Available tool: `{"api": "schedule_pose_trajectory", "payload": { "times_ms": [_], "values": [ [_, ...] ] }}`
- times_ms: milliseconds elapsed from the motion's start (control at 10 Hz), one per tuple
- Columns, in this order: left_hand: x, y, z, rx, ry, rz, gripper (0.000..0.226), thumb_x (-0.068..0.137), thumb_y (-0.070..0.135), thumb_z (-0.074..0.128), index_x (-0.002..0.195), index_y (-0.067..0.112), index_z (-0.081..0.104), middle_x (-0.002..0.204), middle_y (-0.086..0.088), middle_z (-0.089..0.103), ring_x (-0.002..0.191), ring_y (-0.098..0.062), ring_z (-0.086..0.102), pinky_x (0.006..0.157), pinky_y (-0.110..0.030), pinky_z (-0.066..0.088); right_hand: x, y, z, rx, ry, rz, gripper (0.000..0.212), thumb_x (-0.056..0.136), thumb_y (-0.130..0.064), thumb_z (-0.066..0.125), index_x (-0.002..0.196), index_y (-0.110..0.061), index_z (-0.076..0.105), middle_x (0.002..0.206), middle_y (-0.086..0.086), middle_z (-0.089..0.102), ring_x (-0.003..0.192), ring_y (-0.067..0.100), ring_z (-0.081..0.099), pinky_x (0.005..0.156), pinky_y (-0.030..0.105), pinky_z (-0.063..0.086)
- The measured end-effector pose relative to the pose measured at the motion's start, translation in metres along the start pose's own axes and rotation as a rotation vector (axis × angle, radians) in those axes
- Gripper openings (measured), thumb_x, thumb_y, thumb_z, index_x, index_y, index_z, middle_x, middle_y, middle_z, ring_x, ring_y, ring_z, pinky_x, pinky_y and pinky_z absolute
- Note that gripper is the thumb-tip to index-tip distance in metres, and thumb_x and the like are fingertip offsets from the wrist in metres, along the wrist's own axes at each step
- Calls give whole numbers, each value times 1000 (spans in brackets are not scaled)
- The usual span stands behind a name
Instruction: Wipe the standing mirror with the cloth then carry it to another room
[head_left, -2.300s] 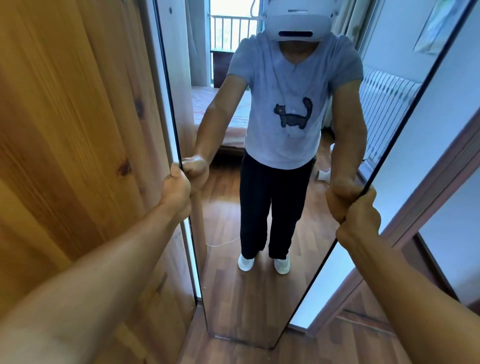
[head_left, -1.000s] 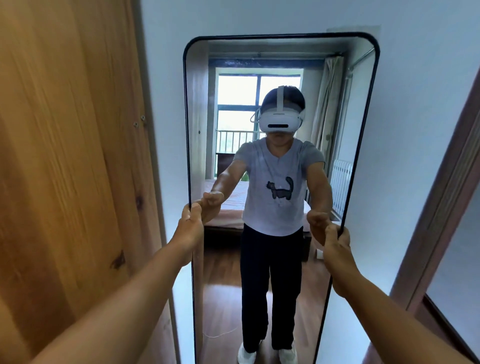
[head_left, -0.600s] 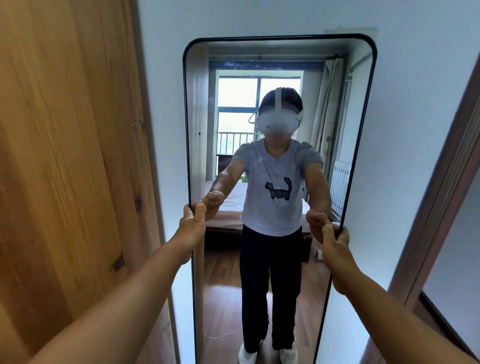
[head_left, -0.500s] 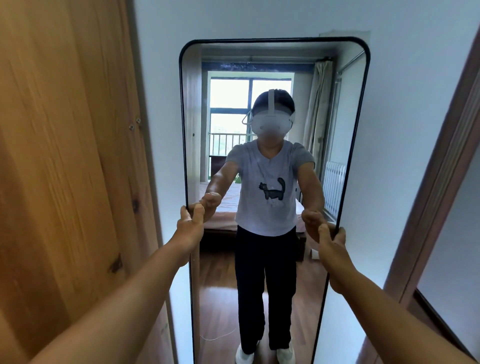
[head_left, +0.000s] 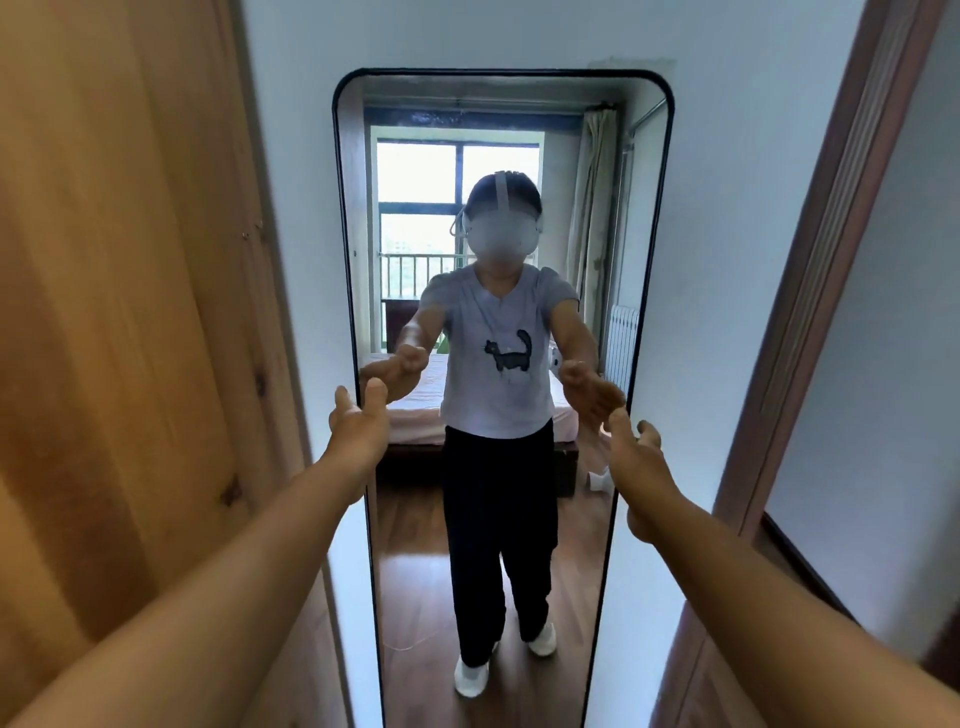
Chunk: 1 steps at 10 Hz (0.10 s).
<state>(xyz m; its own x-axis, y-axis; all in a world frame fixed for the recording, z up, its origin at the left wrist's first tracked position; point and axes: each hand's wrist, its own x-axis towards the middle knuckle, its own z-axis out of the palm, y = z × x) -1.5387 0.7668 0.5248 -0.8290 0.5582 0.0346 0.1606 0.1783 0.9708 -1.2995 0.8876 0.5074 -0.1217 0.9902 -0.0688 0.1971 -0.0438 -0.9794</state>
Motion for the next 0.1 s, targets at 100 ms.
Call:
{"api": "schedule_pose_trajectory", "payload": {
  "times_ms": [100],
  "values": [
    [-26, 4, -4, -36, 38, 8, 64, 93, 54, 26, 146, 19, 23, 152, -10, 32, 133, -31, 34, 98, -39, 30, -21, -10, -8, 7, -23, -42, 57, 93, -56, 27, 135, -18, 34, 125, 11, 48, 99, 23, 51, 79, 39, 41]
  ]
}}
